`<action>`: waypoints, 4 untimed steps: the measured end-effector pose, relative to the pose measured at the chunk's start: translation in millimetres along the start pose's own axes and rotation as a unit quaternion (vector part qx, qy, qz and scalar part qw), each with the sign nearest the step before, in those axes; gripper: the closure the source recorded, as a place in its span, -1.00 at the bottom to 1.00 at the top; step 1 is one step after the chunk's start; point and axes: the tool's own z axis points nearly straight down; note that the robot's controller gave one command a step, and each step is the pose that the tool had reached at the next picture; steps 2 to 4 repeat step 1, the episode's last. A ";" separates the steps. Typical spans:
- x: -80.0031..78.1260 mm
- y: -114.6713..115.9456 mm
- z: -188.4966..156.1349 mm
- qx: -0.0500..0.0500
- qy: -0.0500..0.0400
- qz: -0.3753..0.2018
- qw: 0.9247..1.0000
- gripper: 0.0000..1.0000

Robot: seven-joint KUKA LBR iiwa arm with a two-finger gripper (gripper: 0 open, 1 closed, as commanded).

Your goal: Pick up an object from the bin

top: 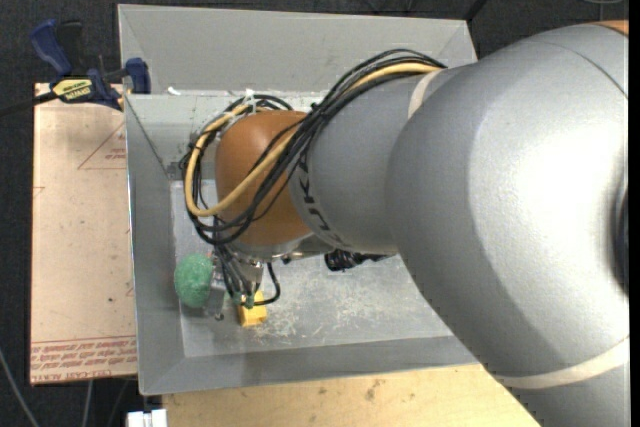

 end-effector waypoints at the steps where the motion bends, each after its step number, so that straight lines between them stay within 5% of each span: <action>1: -1.9 1.8 -15.4 -0.004 -0.004 0.000 1.000 1.00; 4: -1.9 1.8 -15.4 -0.004 -0.004 0.000 1.000 1.00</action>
Offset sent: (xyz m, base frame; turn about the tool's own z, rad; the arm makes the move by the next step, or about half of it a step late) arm 0.0001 0.0000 0.0525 0.0000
